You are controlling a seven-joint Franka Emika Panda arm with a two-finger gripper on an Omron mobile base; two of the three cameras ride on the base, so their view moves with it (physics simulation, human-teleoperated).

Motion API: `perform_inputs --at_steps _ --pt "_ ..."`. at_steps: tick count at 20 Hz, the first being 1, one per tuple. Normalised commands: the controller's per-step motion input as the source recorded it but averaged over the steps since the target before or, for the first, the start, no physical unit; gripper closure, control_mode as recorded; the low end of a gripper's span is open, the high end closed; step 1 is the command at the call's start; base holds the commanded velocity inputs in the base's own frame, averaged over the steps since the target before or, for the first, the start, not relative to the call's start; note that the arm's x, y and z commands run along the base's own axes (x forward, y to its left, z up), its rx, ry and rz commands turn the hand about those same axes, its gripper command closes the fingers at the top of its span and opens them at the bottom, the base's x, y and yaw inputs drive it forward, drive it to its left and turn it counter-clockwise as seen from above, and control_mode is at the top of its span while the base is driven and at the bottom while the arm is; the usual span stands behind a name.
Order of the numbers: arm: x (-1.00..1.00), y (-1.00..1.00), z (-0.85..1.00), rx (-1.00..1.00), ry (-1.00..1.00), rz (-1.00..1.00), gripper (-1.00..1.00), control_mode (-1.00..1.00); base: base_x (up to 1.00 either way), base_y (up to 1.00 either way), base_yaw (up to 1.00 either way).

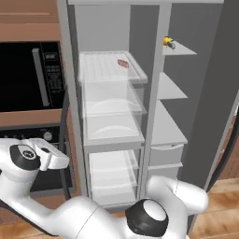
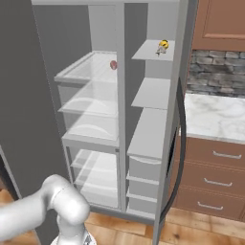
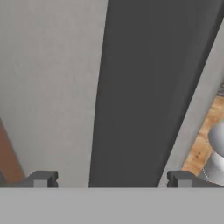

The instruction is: There's a fish in the fridge that needs to be moved to the freezer for freezing. Pick up the fish from the fridge, place it on any shelf in the freezer, and close the fridge and freezer doors when done.

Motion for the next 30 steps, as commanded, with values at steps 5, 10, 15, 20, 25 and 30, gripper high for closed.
perform_inputs --at_steps 5,10,15,20,25,30 --pt "0.25 -1.00 -0.21 0.00 0.01 -0.12 -1.00 -1.00 0.00 0.00 0.00" --pt "0.73 -1.00 -0.40 0.00 0.00 -0.08 -1.00 -1.00 0.00 0.00 0.00" --pt "0.75 -1.00 -0.35 -0.01 0.00 -0.08 -1.00 -1.00 0.00 0.00 0.00" --pt "0.66 -0.93 -0.08 -0.05 0.01 -0.09 -1.00 -1.00 0.00 0.00 0.00" --pt "0.78 -0.84 -0.04 0.00 0.00 0.00 -1.00 -1.00 0.00 0.00 0.00" --pt "0.87 -0.59 0.00 0.02 0.07 0.08 -1.00 -1.00 0.00 0.00 0.00"
